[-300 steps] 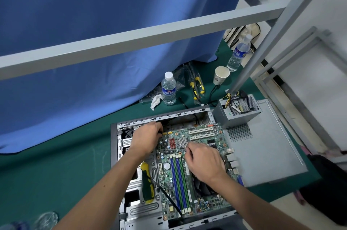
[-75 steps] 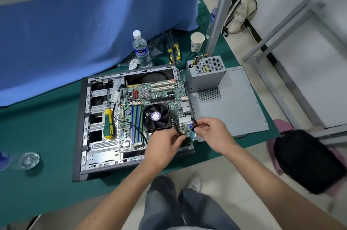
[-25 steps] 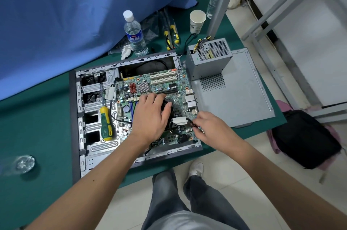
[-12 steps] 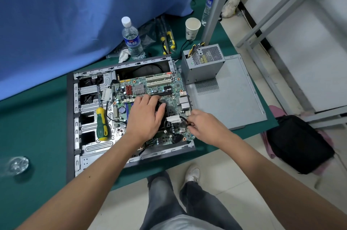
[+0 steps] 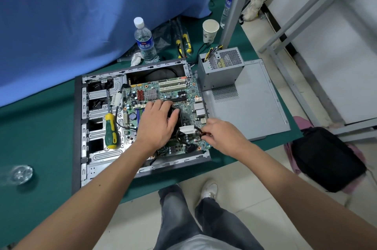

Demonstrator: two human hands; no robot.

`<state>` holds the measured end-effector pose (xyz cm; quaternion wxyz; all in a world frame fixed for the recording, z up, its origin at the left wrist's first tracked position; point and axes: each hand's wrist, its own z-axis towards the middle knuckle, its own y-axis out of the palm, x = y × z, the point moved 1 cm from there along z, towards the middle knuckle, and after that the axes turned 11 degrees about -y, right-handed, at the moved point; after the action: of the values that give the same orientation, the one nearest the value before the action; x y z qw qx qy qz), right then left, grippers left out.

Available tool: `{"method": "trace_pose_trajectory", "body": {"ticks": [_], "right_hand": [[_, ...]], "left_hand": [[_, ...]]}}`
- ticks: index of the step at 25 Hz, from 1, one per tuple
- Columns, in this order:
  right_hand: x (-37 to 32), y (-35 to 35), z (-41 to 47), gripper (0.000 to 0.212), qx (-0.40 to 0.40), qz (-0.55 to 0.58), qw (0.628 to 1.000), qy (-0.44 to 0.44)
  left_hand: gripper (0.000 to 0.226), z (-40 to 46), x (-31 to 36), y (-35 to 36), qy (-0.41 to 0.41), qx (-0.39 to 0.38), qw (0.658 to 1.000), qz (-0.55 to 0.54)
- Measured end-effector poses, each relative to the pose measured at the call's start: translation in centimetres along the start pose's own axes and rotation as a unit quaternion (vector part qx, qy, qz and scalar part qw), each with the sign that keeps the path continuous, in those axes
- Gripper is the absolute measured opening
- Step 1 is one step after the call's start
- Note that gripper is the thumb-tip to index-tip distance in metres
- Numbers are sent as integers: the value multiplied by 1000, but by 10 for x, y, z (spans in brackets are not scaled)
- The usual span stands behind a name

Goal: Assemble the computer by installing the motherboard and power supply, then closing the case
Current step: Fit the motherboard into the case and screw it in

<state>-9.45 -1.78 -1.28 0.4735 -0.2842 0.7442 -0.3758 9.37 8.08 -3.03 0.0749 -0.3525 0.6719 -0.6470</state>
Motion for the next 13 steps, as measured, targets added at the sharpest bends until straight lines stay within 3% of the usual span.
{"method": "trace_pose_trajectory", "body": {"ticks": [13], "right_hand": [[2,0,5,19,-23,-10,1000,-1]], "left_hand": [[46,0,-1,0,3,7,1000,-12]]}}
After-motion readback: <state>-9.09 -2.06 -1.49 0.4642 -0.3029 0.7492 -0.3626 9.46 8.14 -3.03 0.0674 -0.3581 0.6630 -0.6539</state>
